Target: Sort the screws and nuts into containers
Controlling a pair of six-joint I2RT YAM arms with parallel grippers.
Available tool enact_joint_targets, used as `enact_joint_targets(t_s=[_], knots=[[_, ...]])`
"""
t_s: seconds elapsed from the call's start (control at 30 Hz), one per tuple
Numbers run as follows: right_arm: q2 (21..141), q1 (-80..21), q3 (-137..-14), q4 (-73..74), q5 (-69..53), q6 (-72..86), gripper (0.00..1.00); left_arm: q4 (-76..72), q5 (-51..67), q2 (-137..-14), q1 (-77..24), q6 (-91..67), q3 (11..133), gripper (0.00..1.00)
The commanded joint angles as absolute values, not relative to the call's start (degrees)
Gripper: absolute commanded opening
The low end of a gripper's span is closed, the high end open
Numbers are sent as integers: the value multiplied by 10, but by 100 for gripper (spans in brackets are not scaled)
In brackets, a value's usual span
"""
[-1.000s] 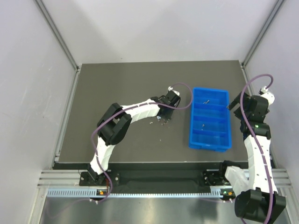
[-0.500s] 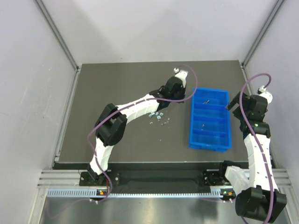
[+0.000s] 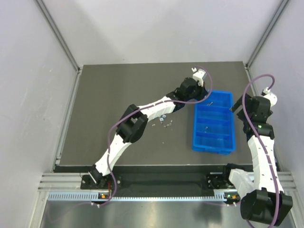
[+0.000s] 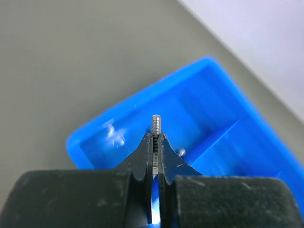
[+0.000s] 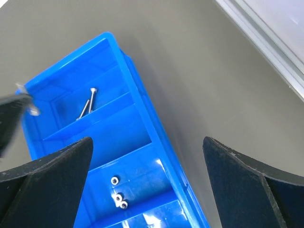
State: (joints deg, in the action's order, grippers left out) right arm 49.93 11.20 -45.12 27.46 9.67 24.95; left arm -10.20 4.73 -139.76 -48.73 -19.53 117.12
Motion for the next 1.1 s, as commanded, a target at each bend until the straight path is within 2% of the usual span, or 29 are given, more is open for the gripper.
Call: enact_joint_targets(t_s=[0.0, 0.07, 0.17, 0.2, 0.27, 0.3, 0.33, 0.37, 0.5, 0.63, 0.83, 1.07], knots=[[489, 99, -487, 265, 116, 247, 100, -146, 60, -1402, -497, -178, 1192, 0], [486, 96, -485, 265, 115, 247, 100, -148, 51, -1404, -502, -171, 1194, 1], [484, 93, -482, 265, 120, 243, 99, -147, 44, -1405, -503, -169, 1199, 18], [483, 93, -481, 265, 119, 243, 100, -142, 39, -1404, -503, -168, 1202, 37], [483, 90, -482, 265, 109, 242, 100, -119, 38, -1395, -503, -170, 1215, 52], [483, 88, -483, 265, 96, 241, 100, -110, 39, -1389, -503, -170, 1219, 65], [484, 87, -484, 265, 89, 241, 100, -104, 37, -1380, -503, -173, 1219, 70], [484, 85, -485, 265, 82, 241, 100, -83, 33, -1360, -503, -172, 1219, 98], [481, 83, -493, 273, 80, 236, 100, 22, -43, -1285, -501, -171, 1201, 99], [479, 79, -504, 279, 77, 233, 100, 125, -130, -1191, -493, -175, 1104, 99], [483, 76, -504, 277, 58, 231, 100, 266, -163, -1066, -444, -252, 961, 96], [484, 76, -494, 272, 56, 229, 100, 322, -221, -1020, -386, -341, 831, 94]])
